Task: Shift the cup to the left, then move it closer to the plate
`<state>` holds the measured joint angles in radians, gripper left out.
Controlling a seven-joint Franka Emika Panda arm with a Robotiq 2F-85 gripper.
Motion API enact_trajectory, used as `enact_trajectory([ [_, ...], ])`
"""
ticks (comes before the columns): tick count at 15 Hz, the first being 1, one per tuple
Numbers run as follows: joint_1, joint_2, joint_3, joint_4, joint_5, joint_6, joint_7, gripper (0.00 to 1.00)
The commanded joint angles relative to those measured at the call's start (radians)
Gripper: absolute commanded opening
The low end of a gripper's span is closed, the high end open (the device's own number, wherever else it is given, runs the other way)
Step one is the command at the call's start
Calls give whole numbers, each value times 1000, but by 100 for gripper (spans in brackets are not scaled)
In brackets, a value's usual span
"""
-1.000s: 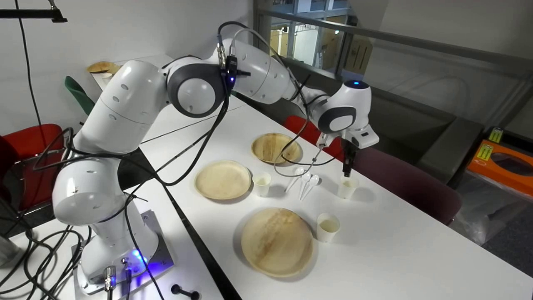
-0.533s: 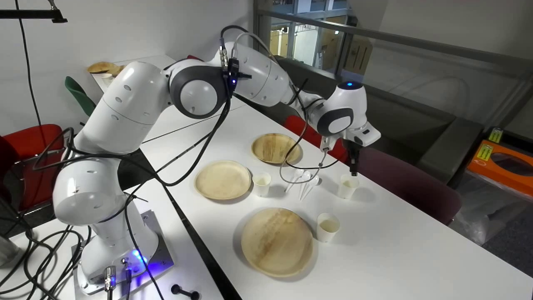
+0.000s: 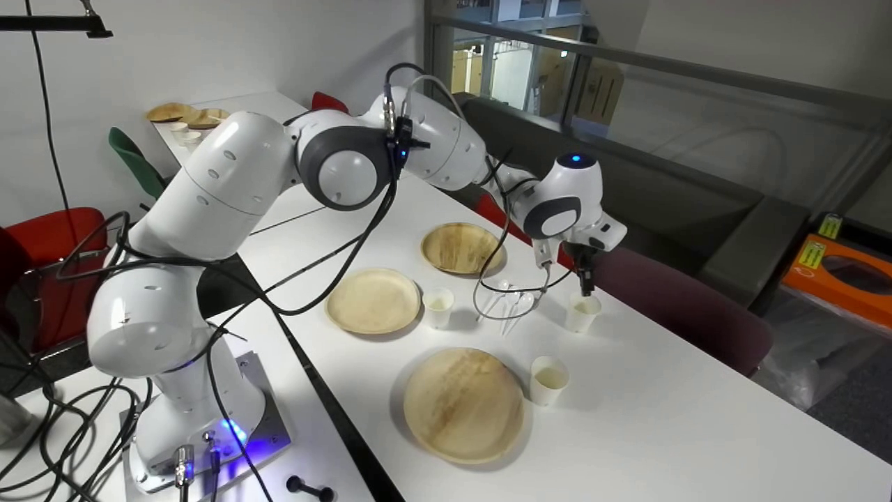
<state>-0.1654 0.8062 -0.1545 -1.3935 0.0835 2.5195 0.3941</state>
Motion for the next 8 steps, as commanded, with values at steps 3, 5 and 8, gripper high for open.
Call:
enact_trajectory([
  [3, -83, 49, 93, 112, 83, -168, -212, 100],
  [5, -92, 73, 93, 152, 87, -220, -247, 100],
  [8, -98, 113, 84, 213, 70, -263, -282, 100],
])
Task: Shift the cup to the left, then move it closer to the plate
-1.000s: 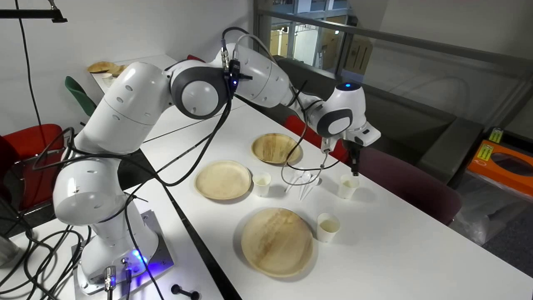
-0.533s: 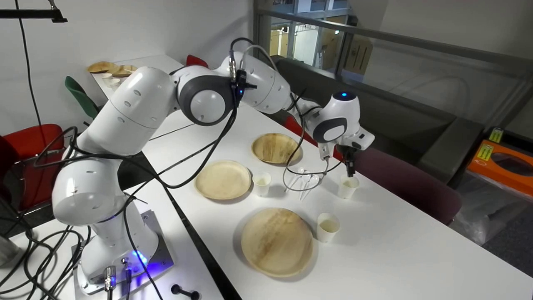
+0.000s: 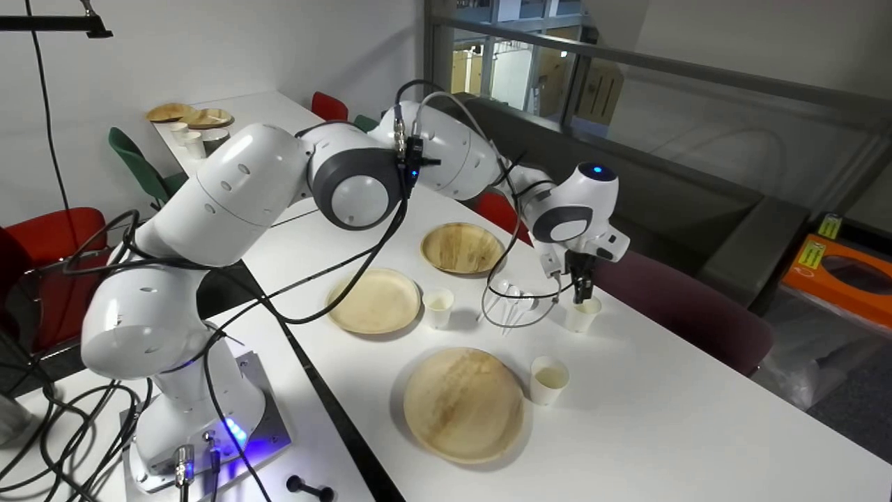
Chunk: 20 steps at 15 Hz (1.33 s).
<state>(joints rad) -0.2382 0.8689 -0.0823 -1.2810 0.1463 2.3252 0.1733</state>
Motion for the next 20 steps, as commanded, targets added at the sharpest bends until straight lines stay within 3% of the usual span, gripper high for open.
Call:
enact_trajectory([
  [1, -27, 64, 10, 120, 2, -77, -74, 100],
  [14, -31, 210, 15, 297, -16, -67, -164, 99],
  [15, -32, 215, 16, 305, -15, -68, -162, 74],
  [17, -33, 225, 17, 317, -14, -70, -162, 68],
  [20, -33, 233, 16, 331, -14, -75, -158, 47],
])
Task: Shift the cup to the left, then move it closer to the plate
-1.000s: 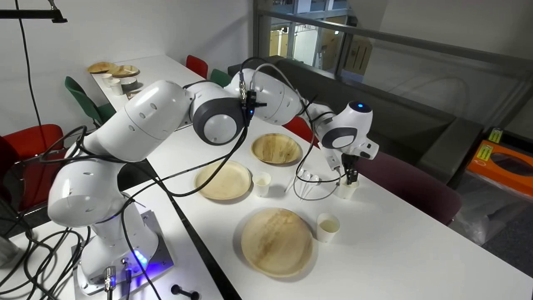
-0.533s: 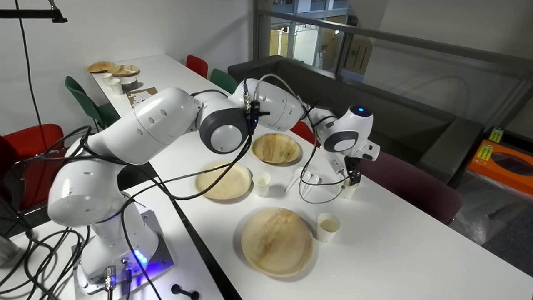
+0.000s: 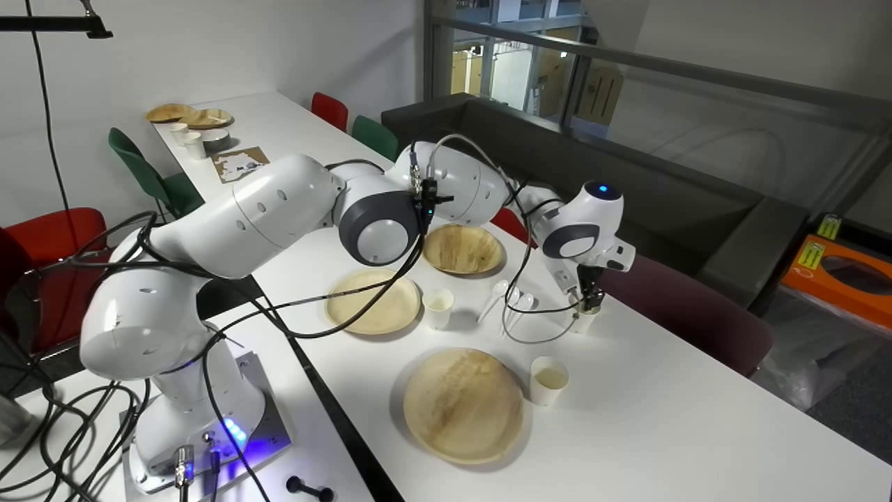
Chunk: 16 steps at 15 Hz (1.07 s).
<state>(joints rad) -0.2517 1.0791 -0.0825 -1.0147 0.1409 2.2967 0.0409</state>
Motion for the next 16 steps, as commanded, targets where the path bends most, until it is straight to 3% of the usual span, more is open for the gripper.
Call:
enact_trajectory([
  [1, -18, 26, 16, 67, -9, -45, -24, 40],
  [6, 1, 5, -5, 35, -5, -9, 3, 1],
  [11, 71, -95, -43, -136, -20, 117, 68, 0],
  [16, 212, -179, -111, -344, -99, 314, 166, 1],
])
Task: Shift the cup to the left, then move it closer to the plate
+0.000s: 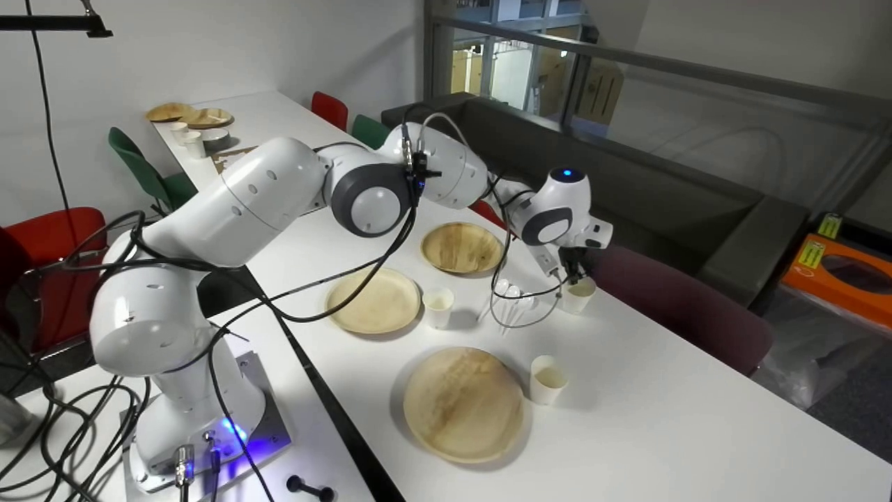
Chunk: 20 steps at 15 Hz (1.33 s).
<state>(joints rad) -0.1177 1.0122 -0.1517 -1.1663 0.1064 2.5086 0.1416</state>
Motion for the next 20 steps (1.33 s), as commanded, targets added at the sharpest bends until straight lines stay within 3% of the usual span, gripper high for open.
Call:
enact_trajectory([
  [1, 112, -125, -60, -233, -86, 155, 89, 1],
  [7, 297, -250, -176, -471, -172, 368, 208, 1],
  [13, 370, -444, -210, -715, -211, 456, 180, 1],
  [16, 435, -547, -274, -847, -249, 524, 202, 1],
  [20, 553, -717, -367, -1035, -319, 482, 178, 1],
])
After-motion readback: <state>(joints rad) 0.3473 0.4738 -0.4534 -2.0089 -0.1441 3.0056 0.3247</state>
